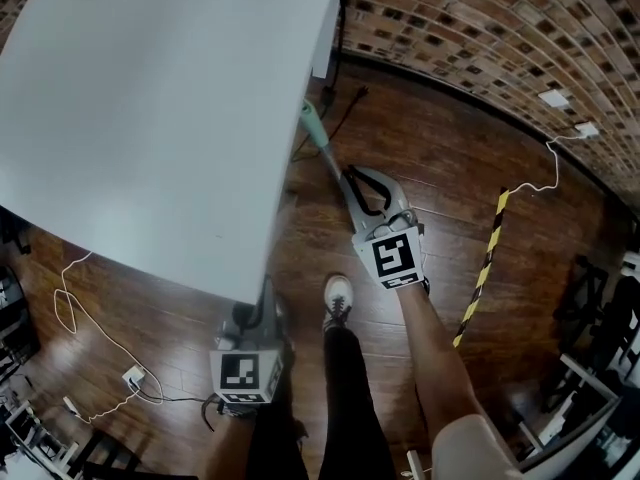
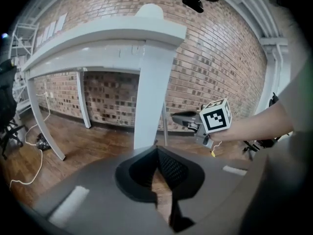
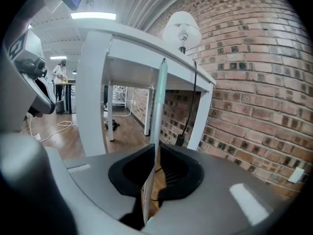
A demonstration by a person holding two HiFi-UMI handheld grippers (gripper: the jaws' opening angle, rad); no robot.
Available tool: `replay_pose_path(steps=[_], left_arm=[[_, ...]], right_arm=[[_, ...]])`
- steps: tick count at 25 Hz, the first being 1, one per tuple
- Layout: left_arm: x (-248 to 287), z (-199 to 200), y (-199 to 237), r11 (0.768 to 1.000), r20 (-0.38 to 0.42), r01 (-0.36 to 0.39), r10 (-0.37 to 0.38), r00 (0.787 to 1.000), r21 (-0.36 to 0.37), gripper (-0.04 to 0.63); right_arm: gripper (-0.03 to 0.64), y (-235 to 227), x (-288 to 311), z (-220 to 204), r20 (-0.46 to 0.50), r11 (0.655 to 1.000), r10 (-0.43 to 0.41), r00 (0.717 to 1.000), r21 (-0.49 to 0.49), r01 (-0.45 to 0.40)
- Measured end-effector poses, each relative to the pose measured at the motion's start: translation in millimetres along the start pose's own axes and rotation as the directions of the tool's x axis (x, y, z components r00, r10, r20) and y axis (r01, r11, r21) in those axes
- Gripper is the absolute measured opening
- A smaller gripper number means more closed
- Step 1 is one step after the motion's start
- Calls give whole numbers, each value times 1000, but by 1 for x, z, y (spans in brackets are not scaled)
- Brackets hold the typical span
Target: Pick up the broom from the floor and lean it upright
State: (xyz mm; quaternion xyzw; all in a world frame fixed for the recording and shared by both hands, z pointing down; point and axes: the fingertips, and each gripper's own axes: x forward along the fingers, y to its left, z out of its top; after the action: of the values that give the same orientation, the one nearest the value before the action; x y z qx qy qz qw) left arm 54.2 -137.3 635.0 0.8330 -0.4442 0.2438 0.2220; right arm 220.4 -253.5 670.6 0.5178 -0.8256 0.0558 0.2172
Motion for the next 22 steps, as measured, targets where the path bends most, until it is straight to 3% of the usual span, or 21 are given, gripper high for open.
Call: replay_pose_path(steps=[5, 10, 17, 22], left_arm=[[-29, 38, 7, 997, 35, 6, -8, 999, 72, 0], [-69, 90, 16, 994, 91, -18, 8, 996, 111, 0], [-107, 143, 27, 991, 163, -64, 45, 986, 115, 0], [-139, 214, 20, 990, 263, -63, 28, 965, 127, 0]], right_arm=[[12, -2, -44, 15, -33, 999, -39, 999, 26, 40], [12, -23, -103, 46, -63, 981, -147, 987, 114, 154], [12, -38, -178, 114, -68, 963, -218, 973, 144, 226], [11, -22, -229, 178, -71, 961, -230, 971, 142, 238]])
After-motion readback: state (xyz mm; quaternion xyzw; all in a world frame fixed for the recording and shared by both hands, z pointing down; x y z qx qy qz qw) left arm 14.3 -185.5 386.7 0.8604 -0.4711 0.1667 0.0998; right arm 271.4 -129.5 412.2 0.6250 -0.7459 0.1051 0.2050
